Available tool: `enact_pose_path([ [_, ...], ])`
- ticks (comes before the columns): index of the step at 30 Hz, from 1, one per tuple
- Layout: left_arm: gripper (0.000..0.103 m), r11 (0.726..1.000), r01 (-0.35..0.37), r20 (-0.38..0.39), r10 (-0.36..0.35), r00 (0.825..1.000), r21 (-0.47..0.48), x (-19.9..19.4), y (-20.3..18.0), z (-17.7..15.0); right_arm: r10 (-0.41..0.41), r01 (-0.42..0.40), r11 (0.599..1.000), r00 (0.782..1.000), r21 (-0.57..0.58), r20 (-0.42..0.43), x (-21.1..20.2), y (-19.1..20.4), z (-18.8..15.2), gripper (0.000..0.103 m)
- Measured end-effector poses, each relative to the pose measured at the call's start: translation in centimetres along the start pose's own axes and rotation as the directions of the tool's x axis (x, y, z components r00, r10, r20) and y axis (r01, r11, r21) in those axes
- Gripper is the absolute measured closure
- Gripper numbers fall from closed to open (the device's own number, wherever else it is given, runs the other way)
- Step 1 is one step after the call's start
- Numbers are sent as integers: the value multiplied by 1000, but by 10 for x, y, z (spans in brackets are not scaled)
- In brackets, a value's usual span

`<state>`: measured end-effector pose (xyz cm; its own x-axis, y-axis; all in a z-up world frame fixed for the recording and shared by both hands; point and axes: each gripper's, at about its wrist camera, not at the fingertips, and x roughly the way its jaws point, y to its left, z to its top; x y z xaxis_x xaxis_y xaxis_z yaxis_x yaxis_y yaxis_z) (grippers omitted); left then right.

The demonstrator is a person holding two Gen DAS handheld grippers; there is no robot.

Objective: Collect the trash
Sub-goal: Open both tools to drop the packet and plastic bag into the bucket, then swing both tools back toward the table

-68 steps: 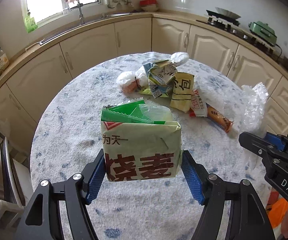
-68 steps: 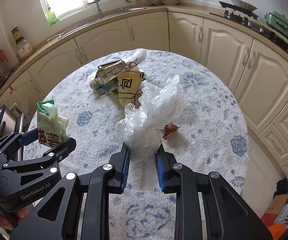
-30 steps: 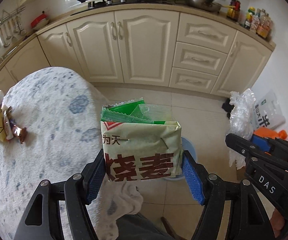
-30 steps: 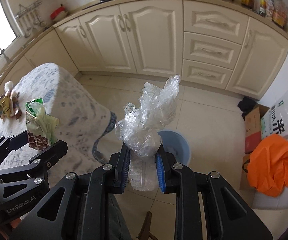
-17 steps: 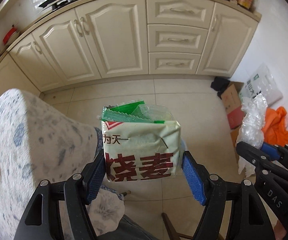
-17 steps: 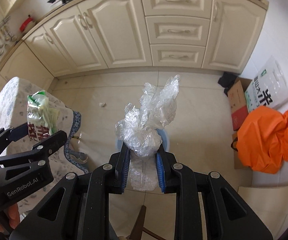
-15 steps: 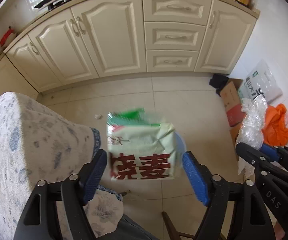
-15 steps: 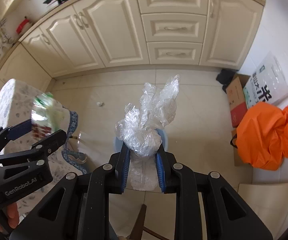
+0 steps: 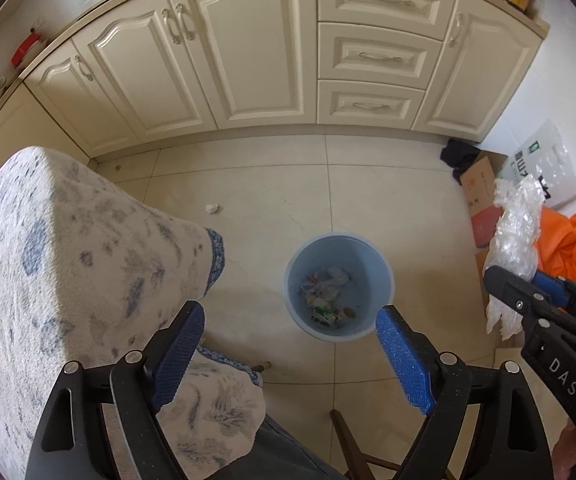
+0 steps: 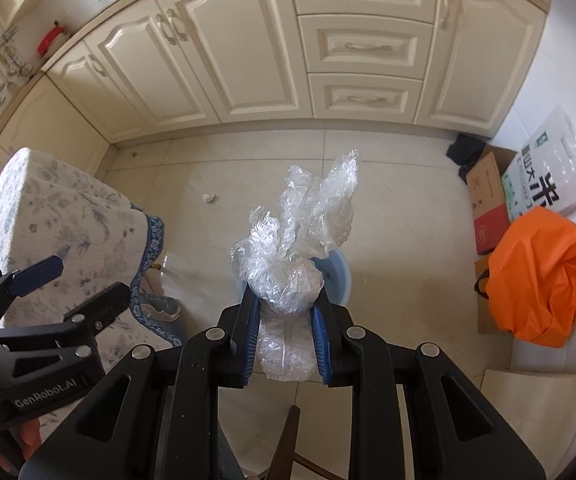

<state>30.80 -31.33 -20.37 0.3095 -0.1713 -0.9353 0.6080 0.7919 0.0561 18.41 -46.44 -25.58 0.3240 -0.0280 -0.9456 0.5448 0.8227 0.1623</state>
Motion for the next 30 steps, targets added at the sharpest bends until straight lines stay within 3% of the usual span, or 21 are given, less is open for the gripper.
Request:
enact_pose_path([
  [1, 18, 1000, -3, 1, 3, 1000, -4, -1, 2, -1, -3, 3, 1000, 1000, -9, 14, -2, 6, 2, 76],
  [3, 18, 1000, -8, 2, 8, 1000, -18, -5, 7, -5, -8, 8, 1000, 1000, -14, 19, -3, 14, 6, 53],
  [4, 18, 1000, -15, 1, 15, 1000, -25, -6, 9, -6, 4, -3, 1000, 1000, -16, 27, -5, 18, 7, 36],
  [5, 18, 999, -19, 3, 19, 1000, -31, -7, 12, -8, 8, -7, 1000, 999, -17, 42, -7, 20, 8, 33],
  [20, 18, 996, 5, 7, -4, 1000, -85, -19, 42, -28, -17, 19, 999, 999, -46, 37, -15, 38, -1, 33],
  [30, 18, 995, 22, 50, -17, 999, -102, -55, 58, -53, -17, 21, 999, 997, -50, 69, -38, 44, -12, 33],
])
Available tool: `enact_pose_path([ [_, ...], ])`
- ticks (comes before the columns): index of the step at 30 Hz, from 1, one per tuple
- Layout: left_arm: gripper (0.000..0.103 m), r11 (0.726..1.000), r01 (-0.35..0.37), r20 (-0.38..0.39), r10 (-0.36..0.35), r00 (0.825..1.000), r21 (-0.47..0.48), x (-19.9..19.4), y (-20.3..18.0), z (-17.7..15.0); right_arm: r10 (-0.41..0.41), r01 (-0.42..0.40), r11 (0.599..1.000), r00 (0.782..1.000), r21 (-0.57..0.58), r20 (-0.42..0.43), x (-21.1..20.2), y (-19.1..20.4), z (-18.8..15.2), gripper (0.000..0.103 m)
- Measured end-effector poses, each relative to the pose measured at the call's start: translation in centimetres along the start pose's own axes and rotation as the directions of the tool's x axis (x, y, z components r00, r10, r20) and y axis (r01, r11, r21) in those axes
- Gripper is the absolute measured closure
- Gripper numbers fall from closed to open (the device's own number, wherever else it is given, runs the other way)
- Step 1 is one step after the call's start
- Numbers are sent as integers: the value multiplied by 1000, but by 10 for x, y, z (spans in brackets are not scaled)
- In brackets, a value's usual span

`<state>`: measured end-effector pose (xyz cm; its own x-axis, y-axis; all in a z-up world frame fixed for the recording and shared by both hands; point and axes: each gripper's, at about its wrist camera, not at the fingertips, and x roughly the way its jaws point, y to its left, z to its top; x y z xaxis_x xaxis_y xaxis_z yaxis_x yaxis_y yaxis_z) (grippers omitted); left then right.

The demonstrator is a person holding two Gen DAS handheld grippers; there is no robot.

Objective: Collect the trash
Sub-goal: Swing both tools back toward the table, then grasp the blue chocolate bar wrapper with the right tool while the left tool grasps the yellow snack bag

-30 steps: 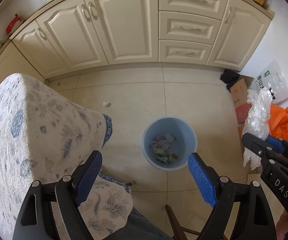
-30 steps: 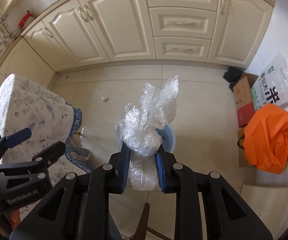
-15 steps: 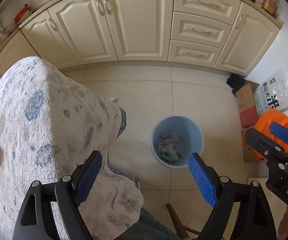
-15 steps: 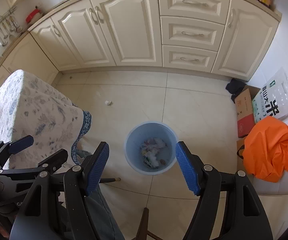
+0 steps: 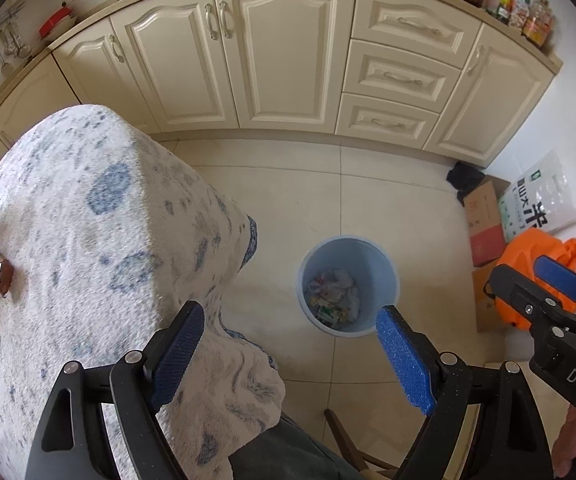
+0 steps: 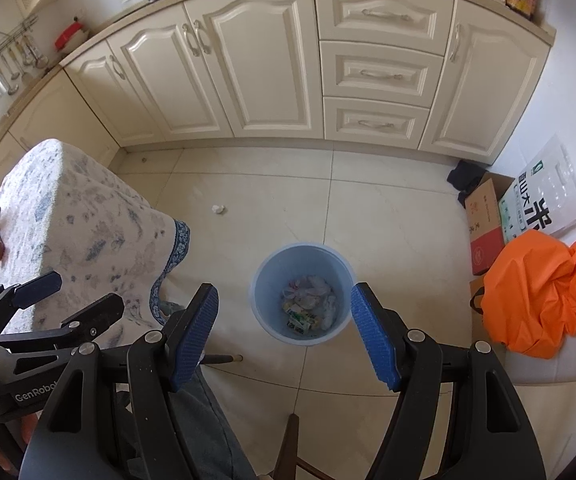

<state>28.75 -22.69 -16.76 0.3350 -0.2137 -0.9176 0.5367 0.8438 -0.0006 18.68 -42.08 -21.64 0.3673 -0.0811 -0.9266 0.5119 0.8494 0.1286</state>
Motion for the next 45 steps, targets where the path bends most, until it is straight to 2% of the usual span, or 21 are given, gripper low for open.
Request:
enact_pose_path([
  [3, 18, 1000, -12, 21, 12, 1000, -5, -14, 3, -10, 3, -3, 1000, 1000, -6, 22, -12, 5, -2, 33],
  [7, 18, 999, 21, 45, -20, 999, -31, -36, 13, -26, 12, -10, 999, 998, -37, 61, -29, 17, -7, 33],
  [11, 18, 998, -15, 90, 20, 996, -56, -62, 29, -45, 33, -25, 997, 995, -77, 97, -44, 36, -10, 33],
  [21, 18, 979, -75, 164, 107, 981, -192, -129, 81, -99, 126, -101, 973, 986, -209, 110, -59, 100, -19, 33],
  [33, 15, 912, -160, 184, 243, 952, -377, -188, 159, -149, 239, -186, 895, 967, -405, 84, -64, 200, -27, 32],
  [40, 14, 868, -187, 147, 282, 948, -459, -193, 203, -163, 280, -228, 833, 960, -505, 27, -53, 262, -29, 32],
  [45, 14, 846, -192, 114, 284, 952, -498, -176, 238, -159, 284, -241, 794, 959, -557, -10, -38, 300, -23, 32],
])
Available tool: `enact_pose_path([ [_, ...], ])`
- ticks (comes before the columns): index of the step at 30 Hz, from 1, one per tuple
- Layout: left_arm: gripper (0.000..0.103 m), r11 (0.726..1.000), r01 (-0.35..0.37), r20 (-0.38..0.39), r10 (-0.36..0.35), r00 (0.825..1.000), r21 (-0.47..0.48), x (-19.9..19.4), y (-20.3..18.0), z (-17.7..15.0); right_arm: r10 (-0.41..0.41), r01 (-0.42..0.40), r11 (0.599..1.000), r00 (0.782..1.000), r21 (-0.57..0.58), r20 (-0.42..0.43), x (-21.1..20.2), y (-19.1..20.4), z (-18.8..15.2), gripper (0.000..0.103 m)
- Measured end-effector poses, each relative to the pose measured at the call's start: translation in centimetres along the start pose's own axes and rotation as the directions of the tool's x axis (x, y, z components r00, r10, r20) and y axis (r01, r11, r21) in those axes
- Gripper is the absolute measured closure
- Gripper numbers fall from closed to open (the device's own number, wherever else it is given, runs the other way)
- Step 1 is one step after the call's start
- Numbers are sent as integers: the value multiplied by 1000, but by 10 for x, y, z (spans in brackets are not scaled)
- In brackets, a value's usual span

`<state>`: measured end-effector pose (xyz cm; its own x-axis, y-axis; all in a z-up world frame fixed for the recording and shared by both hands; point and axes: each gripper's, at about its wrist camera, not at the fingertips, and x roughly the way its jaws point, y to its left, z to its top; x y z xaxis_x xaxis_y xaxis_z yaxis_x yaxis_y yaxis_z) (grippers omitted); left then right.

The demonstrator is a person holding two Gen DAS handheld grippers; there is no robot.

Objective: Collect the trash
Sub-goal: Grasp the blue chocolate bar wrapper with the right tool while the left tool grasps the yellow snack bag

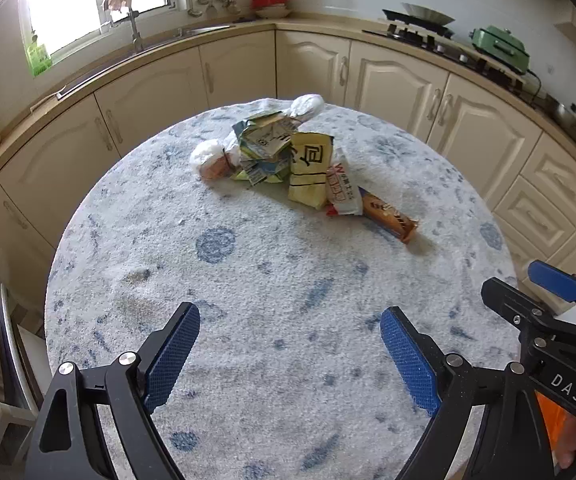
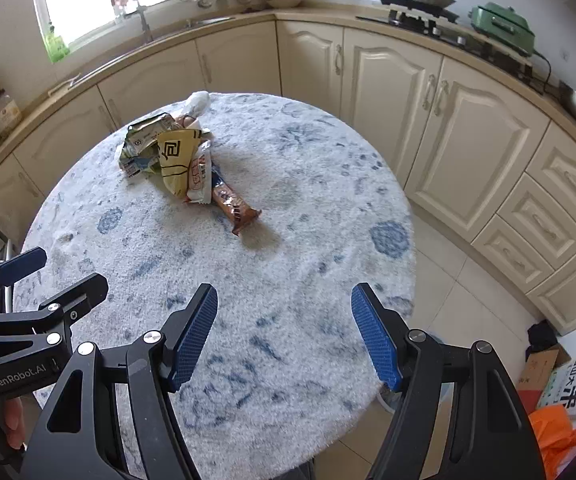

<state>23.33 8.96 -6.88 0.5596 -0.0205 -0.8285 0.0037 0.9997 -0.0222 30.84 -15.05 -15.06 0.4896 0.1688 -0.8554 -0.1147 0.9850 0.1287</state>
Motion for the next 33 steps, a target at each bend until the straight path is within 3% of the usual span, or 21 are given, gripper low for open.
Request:
enact_pose_path([
  [10, 14, 999, 9, -75, -13, 997, -53, 66, 31, 47, 5, -8, 993, 1000, -120, -27, 66, 38, 55, 32],
  [13, 14, 999, 4, -104, -9, 995, -49, 92, 34, 62, -13, 5, 992, 998, -129, -55, 90, 42, 67, 39],
  [22, 14, 998, 29, -150, -37, 988, -56, 138, 45, 90, 35, -53, 984, 993, -171, -109, 128, 40, 75, 43],
  [24, 14, 998, 37, -162, -46, 986, -59, 144, 44, 94, 46, -63, 982, 994, -179, -101, 129, 40, 77, 53],
  [25, 14, 997, 38, -167, -48, 985, -60, 147, 42, 97, 59, -76, 982, 993, -171, -98, 129, 38, 79, 74],
  [26, 14, 997, 41, -170, -50, 984, -58, 148, 41, 99, 52, -68, 984, 994, -164, -97, 129, 36, 80, 84],
  [33, 21, 998, 48, -141, -53, 989, -44, 163, 18, 118, 62, -69, 994, 994, -81, -88, 128, 4, 85, 84],
])
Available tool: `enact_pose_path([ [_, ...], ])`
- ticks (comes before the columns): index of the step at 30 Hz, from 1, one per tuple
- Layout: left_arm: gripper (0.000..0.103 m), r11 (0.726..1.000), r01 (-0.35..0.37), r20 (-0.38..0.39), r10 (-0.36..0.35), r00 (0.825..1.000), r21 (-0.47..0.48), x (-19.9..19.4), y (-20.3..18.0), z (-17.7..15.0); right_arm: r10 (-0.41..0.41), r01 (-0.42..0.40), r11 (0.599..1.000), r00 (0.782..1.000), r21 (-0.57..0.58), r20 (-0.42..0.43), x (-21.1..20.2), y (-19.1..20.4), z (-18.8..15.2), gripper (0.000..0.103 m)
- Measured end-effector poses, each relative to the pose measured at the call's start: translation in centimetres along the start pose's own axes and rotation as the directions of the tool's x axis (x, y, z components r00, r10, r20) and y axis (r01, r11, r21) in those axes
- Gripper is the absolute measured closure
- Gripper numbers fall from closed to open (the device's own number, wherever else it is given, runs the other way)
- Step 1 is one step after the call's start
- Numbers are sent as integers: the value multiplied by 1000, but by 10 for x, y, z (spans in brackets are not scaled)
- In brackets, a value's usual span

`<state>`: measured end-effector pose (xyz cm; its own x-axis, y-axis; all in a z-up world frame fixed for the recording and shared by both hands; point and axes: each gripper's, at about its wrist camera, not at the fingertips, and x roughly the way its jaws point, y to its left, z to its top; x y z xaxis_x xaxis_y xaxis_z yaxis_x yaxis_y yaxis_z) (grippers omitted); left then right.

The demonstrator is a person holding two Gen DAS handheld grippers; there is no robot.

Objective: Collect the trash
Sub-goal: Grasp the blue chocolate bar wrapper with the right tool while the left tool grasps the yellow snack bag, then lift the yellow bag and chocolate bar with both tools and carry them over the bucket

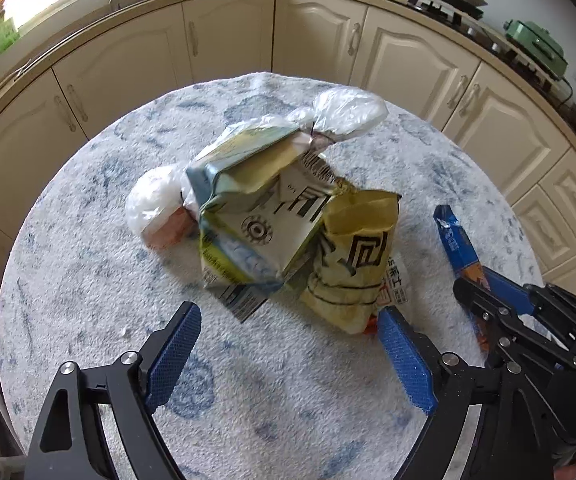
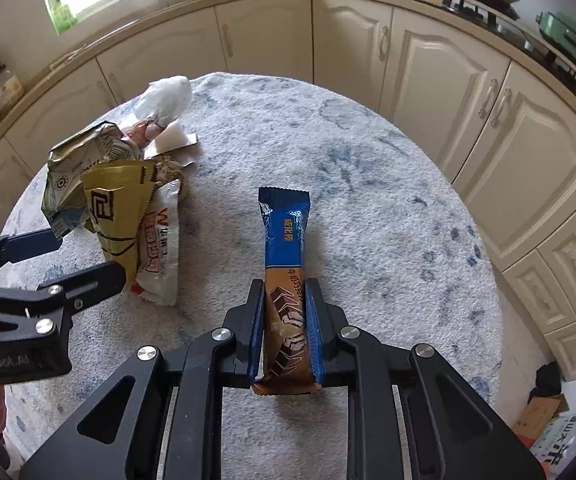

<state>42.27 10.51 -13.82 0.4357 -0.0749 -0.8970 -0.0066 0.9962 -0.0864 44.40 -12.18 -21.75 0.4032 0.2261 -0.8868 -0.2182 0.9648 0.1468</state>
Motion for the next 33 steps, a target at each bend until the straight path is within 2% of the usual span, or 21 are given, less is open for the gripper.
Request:
enact_pose_path([
  [1, 27, 1000, 0, 1, 0, 1000, -8, 4, -1, 4, 3, -3, 1000, 1000, 2, 1, 0, -3, 0, 84],
  [4, 47, 996, 73, -30, -74, 997, -44, 19, -2, 13, 10, -10, 1000, 1000, -6, -1, 1, -6, 4, 84],
  [6, 55, 994, 93, -27, -95, 995, -61, 24, -1, 17, 6, -6, 1000, 1000, -18, 4, 4, -5, 6, 84],
  [7, 66, 992, 115, -25, -117, 993, -54, 25, -2, 18, 1, -1, 999, 1000, -32, 13, 5, -3, 8, 84],
  [18, 72, 1000, 16, -8, -16, 1000, 8, 21, -10, 5, 37, -38, 999, 999, 13, 22, -6, -10, 0, 84],
  [25, 72, 1000, 11, 14, -11, 1000, 17, 1, -12, -15, 44, -45, 999, 998, 12, 53, -35, 0, -16, 84],
  [33, 72, 1000, 25, 52, -24, 998, -13, -47, -16, -66, 62, -61, 998, 995, -11, 82, -72, 19, -43, 84],
])
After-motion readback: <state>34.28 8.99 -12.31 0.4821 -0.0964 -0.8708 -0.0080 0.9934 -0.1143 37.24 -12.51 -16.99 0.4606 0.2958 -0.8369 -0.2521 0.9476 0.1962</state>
